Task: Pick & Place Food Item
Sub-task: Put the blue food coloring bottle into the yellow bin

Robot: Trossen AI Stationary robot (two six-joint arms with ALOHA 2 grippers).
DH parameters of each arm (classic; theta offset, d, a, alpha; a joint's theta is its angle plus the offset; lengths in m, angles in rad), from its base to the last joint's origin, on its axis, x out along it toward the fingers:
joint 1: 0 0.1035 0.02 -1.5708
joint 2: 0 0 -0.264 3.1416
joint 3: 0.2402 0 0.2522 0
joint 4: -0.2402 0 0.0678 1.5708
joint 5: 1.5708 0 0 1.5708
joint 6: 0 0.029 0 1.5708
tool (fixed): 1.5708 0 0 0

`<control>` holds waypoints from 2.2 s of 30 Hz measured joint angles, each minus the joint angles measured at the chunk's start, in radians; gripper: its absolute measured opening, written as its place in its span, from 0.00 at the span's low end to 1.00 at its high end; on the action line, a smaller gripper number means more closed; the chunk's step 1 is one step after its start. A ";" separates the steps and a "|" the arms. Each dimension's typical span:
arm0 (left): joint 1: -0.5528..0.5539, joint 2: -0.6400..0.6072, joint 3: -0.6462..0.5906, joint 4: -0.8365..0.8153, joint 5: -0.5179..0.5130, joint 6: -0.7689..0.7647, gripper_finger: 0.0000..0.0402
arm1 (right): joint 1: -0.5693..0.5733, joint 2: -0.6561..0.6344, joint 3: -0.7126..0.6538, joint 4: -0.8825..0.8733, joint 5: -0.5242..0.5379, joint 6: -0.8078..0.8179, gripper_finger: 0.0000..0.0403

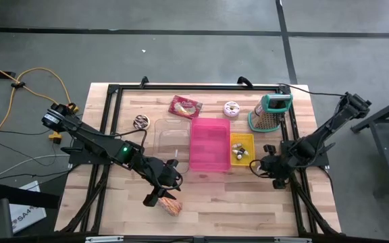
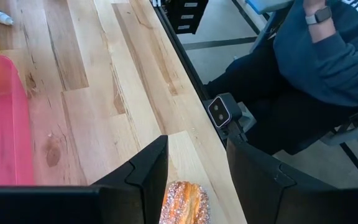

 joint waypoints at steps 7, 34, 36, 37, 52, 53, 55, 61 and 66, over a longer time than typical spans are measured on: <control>0.000 0.000 0.000 0.000 0.000 0.000 0.40 | 0.000 0.086 0.000 -0.001 -0.001 -0.052 0.25; 0.000 0.000 0.000 0.000 0.000 0.000 0.40 | -0.042 0.220 0.000 -0.012 0.020 -0.052 0.25; 0.000 0.000 0.000 0.000 0.000 0.000 0.40 | -0.042 0.220 0.000 -0.012 0.020 -0.053 0.25; 0.000 0.000 0.000 0.000 0.000 0.000 0.40 | -0.042 0.220 0.000 -0.012 0.019 -0.053 0.25; 0.000 0.000 0.000 0.000 0.000 0.000 0.40 | -0.042 0.220 0.000 -0.011 0.019 -0.055 0.38; 0.000 0.000 0.000 0.000 0.000 0.000 0.40 | -0.042 0.220 0.000 -0.011 0.020 -0.055 0.40; 0.000 0.000 0.000 0.000 0.000 0.000 0.40 | -0.042 0.220 0.000 -0.011 0.021 -0.055 0.43; 0.000 0.000 0.000 0.000 0.000 0.000 0.40 | -0.042 0.220 0.000 -0.001 -0.021 -0.071 0.45; 0.000 0.000 0.000 0.000 0.000 0.000 0.40 | -0.049 0.220 0.000 -0.001 -0.030 -0.071 0.43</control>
